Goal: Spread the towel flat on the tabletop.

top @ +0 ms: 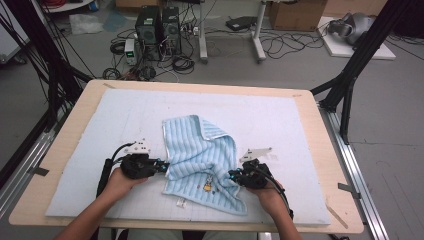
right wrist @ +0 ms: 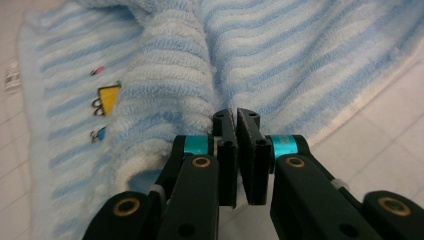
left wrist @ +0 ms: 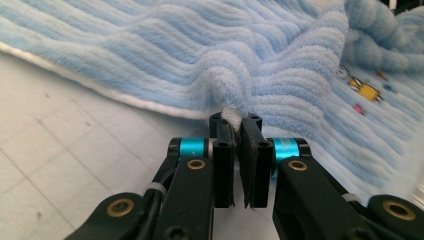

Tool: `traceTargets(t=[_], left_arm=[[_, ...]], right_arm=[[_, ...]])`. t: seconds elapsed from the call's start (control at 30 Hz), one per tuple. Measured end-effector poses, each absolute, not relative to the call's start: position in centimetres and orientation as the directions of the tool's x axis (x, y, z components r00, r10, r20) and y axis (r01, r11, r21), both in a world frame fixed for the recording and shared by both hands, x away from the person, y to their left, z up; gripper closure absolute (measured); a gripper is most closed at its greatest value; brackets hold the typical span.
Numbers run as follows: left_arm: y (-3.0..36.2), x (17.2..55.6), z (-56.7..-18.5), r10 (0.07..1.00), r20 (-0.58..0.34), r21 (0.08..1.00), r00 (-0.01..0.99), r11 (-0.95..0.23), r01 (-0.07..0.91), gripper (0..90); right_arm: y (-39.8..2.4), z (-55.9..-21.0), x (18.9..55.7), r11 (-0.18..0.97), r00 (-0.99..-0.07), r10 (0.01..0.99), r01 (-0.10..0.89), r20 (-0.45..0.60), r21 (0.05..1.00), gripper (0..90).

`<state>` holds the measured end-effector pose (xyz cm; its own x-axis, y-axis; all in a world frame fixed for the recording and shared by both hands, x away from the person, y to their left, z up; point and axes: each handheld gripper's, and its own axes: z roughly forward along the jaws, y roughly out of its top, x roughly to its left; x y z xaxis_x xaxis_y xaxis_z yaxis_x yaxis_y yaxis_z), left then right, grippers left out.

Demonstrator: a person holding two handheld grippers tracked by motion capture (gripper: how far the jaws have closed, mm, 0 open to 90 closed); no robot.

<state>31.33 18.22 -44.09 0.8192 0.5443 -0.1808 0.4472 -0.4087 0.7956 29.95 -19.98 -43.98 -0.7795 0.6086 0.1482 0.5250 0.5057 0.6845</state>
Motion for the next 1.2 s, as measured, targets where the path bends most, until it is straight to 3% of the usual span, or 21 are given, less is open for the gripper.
traceTargets(t=[0.13, 0.2, 0.3, 0.43, 0.67, 0.93, 1.03, 1.13, 1.2], left_arm=[[18.8, 30.6, -44.1, 0.526, -0.193, 0.792, 0.828, -0.414, 0.448, 84.3], [19.1, 30.4, -44.0, 0.533, -0.190, 0.801, 0.825, -0.401, 0.444, 80.9], [19.3, 30.7, -43.8, 0.550, -0.192, 0.807, 0.813, -0.382, 0.450, 64.6], [19.9, 32.0, -43.0, 0.604, -0.199, 0.851, 0.772, -0.284, 0.441, 51.1], [20.3, 34.1, -42.4, 0.682, -0.168, 0.893, 0.712, -0.201, 0.403, 46.8], [20.3, 34.4, -42.6, 0.703, -0.156, 0.885, 0.694, -0.213, 0.415, 46.7], [20.6, 34.5, -42.7, 0.711, -0.162, 0.884, 0.684, -0.204, 0.421, 46.8], [20.9, 34.5, -42.7, 0.719, -0.172, 0.883, 0.673, -0.191, 0.429, 46.8], [21.0, 34.6, -42.7, 0.721, -0.175, 0.881, 0.670, -0.189, 0.433, 46.9]], right_arm=[[-19.9, -43.8, 29.2, 0.523, -0.797, 0.579, 0.524, 0.171, 0.672, 86.6], [-19.7, -43.5, 29.0, 0.528, -0.804, 0.575, 0.504, 0.149, 0.683, 79.2], [-19.8, -43.0, 29.4, 0.489, -0.787, 0.603, 0.492, 0.127, 0.720, 66.8], [-19.8, -41.8, 30.4, 0.419, -0.756, 0.651, 0.439, 0.074, 0.795, 62.4], [-17.1, -41.0, 33.9, 0.431, -0.759, 0.651, 0.377, 0.006, 0.820, 58.6], [-12.2, -42.3, 38.0, 0.508, -0.784, 0.619, 0.367, -0.034, 0.779, 51.4], [-10.6, -43.0, 39.4, 0.561, -0.773, 0.630, 0.383, -0.078, 0.734, 57.6], [-10.3, -43.5, 40.2, 0.620, -0.754, 0.638, 0.383, -0.157, 0.685, 79.3], [-10.8, -43.4, 40.7, 0.633, -0.717, 0.664, 0.388, -0.212, 0.670, 83.1]])
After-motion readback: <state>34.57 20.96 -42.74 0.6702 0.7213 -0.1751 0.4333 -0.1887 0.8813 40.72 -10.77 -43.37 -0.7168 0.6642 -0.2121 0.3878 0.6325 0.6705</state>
